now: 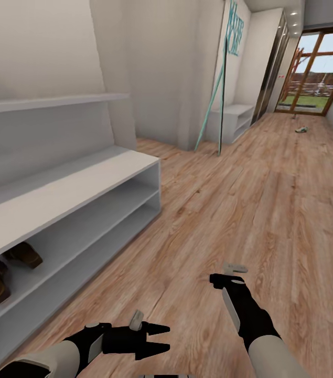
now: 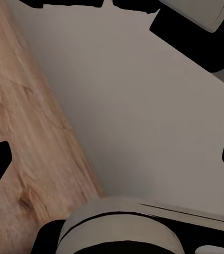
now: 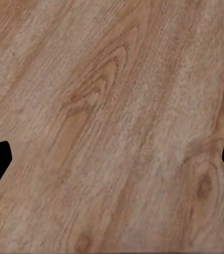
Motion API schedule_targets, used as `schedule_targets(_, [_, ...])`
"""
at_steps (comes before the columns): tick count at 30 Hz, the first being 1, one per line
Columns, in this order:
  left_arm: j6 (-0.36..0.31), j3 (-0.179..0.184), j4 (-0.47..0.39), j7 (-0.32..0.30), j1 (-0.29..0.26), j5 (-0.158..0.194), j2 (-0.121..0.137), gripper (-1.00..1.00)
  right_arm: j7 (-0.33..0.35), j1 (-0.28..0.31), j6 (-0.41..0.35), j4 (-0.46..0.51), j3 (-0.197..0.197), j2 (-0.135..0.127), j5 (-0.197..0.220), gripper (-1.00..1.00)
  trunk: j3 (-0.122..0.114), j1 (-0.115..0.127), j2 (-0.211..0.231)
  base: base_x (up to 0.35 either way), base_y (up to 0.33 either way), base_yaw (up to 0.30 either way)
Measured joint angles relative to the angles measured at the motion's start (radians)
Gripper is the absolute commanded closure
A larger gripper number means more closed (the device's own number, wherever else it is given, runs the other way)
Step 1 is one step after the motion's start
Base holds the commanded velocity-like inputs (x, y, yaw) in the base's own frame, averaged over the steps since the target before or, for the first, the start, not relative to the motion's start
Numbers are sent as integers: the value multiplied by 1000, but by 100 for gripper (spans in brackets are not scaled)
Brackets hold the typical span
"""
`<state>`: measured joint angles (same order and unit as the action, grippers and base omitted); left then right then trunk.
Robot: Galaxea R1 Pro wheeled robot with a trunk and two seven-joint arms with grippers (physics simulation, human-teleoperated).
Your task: Pick up the two gym shoes and the two sandals from the corridor floor and place them onto the hallstand (shoe rack) in the corridor, making sure they are on the rack and not on the floor. Arrange them so the two gym shoes are next to each other and the two sandals are next to each other.
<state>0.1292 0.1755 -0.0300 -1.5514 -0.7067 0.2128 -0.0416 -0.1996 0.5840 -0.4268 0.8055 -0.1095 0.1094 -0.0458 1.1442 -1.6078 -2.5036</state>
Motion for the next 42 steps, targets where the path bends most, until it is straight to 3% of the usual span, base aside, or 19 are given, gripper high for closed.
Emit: schedule_targets(42, [-1, 0, 0, 0, 0, 0, 0, -100, 0, 0, 0, 0, 0, 0, 0, -100, -22, 0, 0, 0, 0, -287])
